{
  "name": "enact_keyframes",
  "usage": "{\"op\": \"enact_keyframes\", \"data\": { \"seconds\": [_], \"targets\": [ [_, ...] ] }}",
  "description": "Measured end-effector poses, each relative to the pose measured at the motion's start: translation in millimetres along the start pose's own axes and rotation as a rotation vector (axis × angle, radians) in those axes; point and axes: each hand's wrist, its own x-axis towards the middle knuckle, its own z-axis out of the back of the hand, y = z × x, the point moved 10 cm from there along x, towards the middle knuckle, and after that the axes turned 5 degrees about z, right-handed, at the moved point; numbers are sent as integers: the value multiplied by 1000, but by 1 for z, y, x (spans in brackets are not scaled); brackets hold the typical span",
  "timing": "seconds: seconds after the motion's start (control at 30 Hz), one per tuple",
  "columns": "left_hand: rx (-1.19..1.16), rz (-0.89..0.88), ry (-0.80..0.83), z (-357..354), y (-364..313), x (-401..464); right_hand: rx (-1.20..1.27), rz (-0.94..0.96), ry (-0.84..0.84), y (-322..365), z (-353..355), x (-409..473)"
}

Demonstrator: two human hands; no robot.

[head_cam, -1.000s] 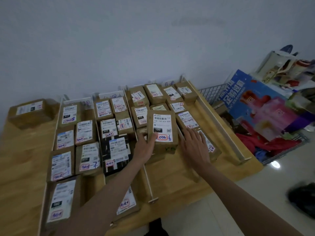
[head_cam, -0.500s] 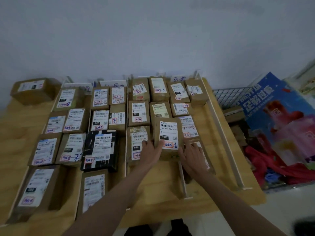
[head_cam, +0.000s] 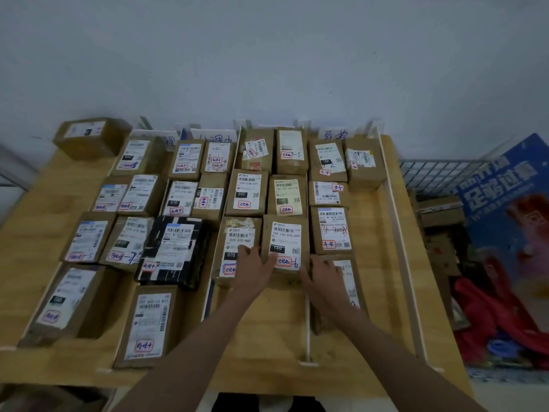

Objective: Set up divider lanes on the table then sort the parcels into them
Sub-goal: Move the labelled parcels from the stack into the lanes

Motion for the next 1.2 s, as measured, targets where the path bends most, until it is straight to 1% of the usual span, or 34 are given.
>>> {"op": "enact_keyframes", "data": {
  "seconds": [0.1, 0.3, 0.47, 0.57, 0.67, 0.73, 0.83, 0.97, 1.07, 1.2],
  "targets": [
    [48, -3, -10, -3, 2, 8, -31, -14, 34, -3, -8, 7],
    [133, -18, -36, -11, -2, 13, -89, -102, 80, -11, -18, 18],
    [279, -36, -62, -15, -3, 17, -174, -101, 69, -4, -21, 21],
    [359, -50, -51, -18, -3, 17, -240, -112, 72, -2, -22, 22],
    [417, -78, -41, -14, -9, 15, -262, -106, 33, 9, -8, 27],
    [426, -113, -57, -1, -19, 12, -299, -50, -21, 24, 11, 31],
    [462, -203, -126, 35, -39, 6, -350, 44, -92, 52, 46, 33],
    [560, -301, -280, 102, -58, -11, -404, 194, -202, 94, 86, 30],
    [592, -306, -396, 151, -56, -32, -429, 325, -255, 131, 98, 25],
    [574, -260, -511, 202, -29, -64, -472, 506, -303, 188, 91, 12]
  ]
}}
